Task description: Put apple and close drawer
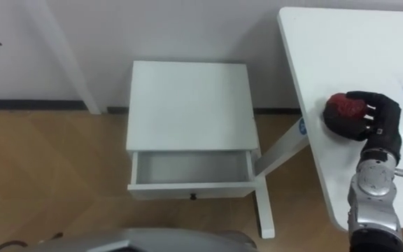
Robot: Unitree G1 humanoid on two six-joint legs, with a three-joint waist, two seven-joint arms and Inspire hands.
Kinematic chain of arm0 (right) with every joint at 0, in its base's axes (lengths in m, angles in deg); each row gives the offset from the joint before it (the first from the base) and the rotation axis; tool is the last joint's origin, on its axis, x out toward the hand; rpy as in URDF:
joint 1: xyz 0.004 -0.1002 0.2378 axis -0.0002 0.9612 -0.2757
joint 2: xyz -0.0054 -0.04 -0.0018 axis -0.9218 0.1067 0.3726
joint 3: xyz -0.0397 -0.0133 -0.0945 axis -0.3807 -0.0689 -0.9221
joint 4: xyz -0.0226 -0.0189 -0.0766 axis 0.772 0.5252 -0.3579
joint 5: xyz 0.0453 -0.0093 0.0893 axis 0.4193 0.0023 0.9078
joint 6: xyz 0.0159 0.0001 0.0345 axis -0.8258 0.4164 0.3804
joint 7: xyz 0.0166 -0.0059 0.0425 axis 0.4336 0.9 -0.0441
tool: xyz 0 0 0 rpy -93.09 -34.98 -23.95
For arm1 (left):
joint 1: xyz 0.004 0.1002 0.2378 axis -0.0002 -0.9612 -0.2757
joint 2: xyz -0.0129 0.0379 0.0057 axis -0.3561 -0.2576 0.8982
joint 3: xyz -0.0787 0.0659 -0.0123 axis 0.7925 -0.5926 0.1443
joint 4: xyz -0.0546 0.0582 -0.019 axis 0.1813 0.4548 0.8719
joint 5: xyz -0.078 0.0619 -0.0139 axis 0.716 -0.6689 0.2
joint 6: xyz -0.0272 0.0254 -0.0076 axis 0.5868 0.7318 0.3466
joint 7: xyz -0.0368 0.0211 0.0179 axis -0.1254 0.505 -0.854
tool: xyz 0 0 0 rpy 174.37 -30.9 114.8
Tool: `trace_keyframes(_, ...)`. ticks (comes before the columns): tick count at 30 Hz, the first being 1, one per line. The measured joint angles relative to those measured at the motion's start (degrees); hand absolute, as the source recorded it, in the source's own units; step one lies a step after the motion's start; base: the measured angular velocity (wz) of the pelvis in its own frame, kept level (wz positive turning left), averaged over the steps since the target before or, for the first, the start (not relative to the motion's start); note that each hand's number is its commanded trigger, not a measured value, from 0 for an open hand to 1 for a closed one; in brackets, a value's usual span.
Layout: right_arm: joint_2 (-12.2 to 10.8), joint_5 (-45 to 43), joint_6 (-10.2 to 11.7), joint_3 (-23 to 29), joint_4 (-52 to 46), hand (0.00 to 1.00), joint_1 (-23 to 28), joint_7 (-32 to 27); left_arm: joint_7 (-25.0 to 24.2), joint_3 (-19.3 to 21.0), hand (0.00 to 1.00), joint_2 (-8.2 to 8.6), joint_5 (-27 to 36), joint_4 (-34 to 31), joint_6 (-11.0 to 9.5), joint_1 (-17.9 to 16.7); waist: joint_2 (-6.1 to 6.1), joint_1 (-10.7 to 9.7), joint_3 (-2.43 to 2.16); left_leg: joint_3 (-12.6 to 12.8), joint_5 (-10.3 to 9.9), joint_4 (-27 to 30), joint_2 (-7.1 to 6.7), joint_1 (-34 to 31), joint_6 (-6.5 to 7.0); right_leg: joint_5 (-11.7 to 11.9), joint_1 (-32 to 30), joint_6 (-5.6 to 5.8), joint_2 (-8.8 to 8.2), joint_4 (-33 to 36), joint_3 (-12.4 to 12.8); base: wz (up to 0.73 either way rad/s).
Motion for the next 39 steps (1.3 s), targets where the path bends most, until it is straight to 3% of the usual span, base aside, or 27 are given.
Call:
trace_keyframes(6,-0.2,-4.5,0.0,-5.2,-3.2,1.0,0.0,0.2,0.0,-1.1,0.0,-0.21,-0.2,0.0,0.3,0.8,-0.08,0.4,-0.01,0.1,0.0,0.0,0.02,-0.1,-0.01,0.0,-0.1,-0.02,-0.05,0.0,-0.7,0.0)
trace_keyframes(10,-2.4,-9.1,-0.7,-9.8,-8.1,1.0,0.2,1.8,-0.1,-2.6,0.0,-0.13,-0.5,0.0,0.3,1.6,0.0,1.8,-0.01,-0.5,0.0,0.1,0.0,-0.2,-0.04,0.0,-0.1,-0.04,0.0,0.0,-0.7,0.02)
trace_keyframes(13,-2.6,-10.0,-2.0,-16.0,-8.6,1.0,0.4,6.7,-0.7,-3.6,0.0,-0.33,-0.5,0.1,0.3,2.4,0.2,2.2,0.11,-1.9,0.0,0.5,-0.14,-0.8,-0.04,0.0,-0.1,-0.04,-0.08,0.0,-1.6,0.21)
trace_keyframes(17,-3.1,-13.7,-2.6,-24.2,-8.6,1.0,1.2,13.3,-1.9,-3.7,0.0,-0.31,-0.8,0.3,0.1,4.1,1.22,5.0,0.68,-2.4,0.0,1.0,-0.29,-1.8,-0.04,0.0,-0.6,-0.04,-0.27,-0.1,-2.7,0.13)
trace_keyframes(19,-3.1,-14.9,-2.6,-25.9,-8.7,1.0,1.2,15.3,-2.0,-3.6,0.0,-0.37,-1.2,0.2,-0.1,4.5,1.7,5.1,0.5,-3.2,0.0,0.9,-0.37,-2.3,-0.04,0.0,-0.6,-0.04,-0.37,-0.1,-3.7,0.21)
trace_keyframes(25,-3.0,-15.2,-2.6,-26.6,-8.9,1.0,1.1,18.7,-2.1,-3.6,0.0,-0.37,-1.2,0.2,-0.3,4.6,0.99,6.6,0.03,-3.3,0.1,1.0,-0.14,-2.3,-0.17,0.0,-0.4,-0.03,-0.32,0.0,-4.6,0.12)
trace_keyframes(27,-3.0,-15.2,-2.6,-26.8,-8.9,1.0,1.1,19.0,-2.0,-3.6,0.0,-0.38,-1.2,0.2,-0.3,4.7,0.88,6.8,0.08,-3.4,0.1,1.0,-0.19,-2.3,-0.17,0.0,-0.3,-0.03,-0.42,0.0,-4.6,0.07)
trace_keyframes(32,-3.0,-15.3,-2.5,-27.7,-9.0,1.0,1.0,20.4,-1.9,-3.7,0.0,-0.46,-1.1,0.2,-0.6,6.2,0.04,7.4,0.8,-3.6,0.1,1.0,-0.28,-2.8,-0.17,0.0,-0.4,-0.03,-0.53,-0.1,-4.5,0.09)
trace_keyframes(38,-3.0,-15.4,-2.5,-28.3,-9.0,1.0,1.0,21.0,-1.9,-4.8,0.0,-0.47,-1.1,0.3,-1.0,6.7,0.11,7.8,0.85,-4.1,0.1,1.1,-0.31,-3.3,-0.17,0.0,-0.5,-0.02,-0.51,-0.1,-4.6,0.07)
trace_keyframes(39,-3.0,-15.5,-2.5,-28.3,-9.0,0.73,0.9,21.0,-1.9,-4.8,0.0,-0.47,-1.1,0.3,-1.0,6.6,0.14,7.8,0.87,-4.2,0.1,1.1,-0.31,-3.3,-0.17,0.0,-0.5,-0.02,-0.51,-0.1,-4.7,0.04)
